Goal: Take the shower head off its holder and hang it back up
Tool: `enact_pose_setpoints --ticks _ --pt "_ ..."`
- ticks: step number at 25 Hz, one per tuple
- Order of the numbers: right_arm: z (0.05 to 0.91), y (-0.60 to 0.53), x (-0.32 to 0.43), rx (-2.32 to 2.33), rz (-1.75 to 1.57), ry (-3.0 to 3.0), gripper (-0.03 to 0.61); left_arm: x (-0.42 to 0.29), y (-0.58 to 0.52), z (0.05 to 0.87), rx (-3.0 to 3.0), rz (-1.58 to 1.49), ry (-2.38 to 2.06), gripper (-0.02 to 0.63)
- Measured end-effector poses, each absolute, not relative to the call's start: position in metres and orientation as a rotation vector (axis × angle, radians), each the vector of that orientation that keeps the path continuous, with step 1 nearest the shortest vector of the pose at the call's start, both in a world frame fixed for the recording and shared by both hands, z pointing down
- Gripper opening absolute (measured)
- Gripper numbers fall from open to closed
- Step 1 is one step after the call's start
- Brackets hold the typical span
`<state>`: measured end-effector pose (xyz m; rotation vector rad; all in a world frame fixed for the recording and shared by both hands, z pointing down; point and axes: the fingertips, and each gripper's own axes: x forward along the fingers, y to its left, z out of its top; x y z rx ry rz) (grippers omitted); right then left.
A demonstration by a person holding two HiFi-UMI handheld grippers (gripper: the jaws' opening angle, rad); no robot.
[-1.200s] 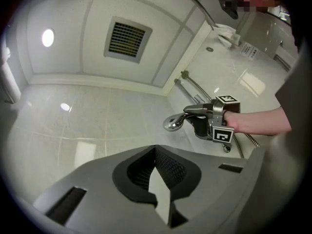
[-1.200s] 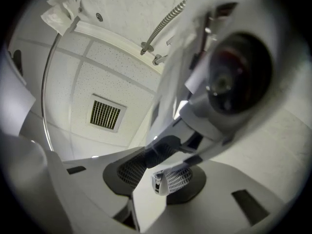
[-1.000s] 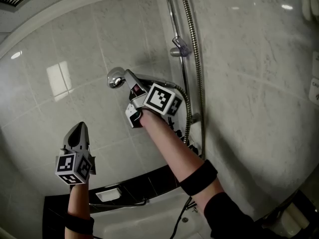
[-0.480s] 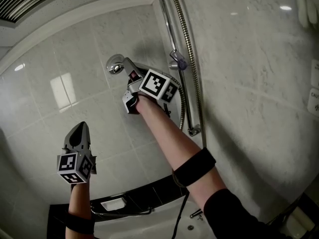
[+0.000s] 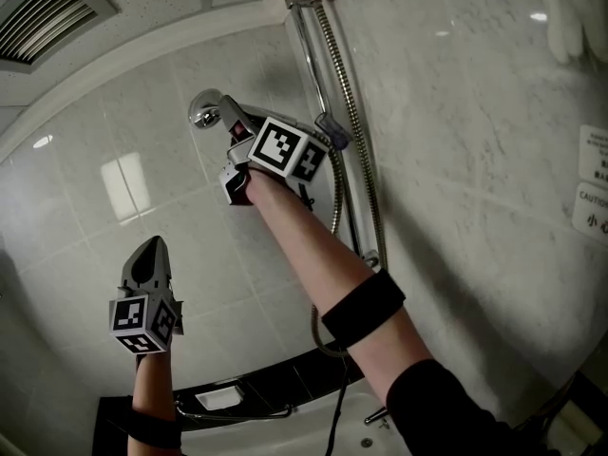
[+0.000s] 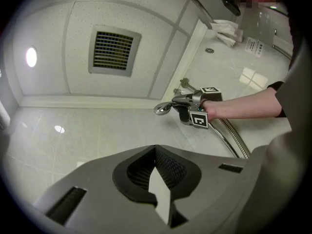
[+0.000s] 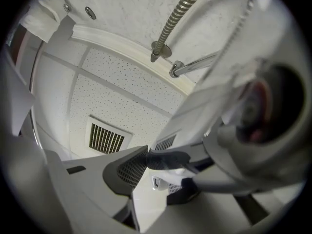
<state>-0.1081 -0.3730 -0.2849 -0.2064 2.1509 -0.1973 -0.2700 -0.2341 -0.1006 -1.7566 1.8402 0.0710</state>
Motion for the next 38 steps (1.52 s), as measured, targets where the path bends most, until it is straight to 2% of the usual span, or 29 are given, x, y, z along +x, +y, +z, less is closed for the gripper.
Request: enact_pose_setpoints --ticks 21,38 --pt "-0.332 -0.363 -0.107 -0.086 -0.157 2.098 0.133 -0.290 -0.216 -0.114 -1.673 0.090 1.890 0.000" --pt "-0.316 -0.394 -0.078 -0.084 -0.204 2.054 0.135 -0.302 -0.227 -0.096 -1.684 0.086 1.928 0.000"
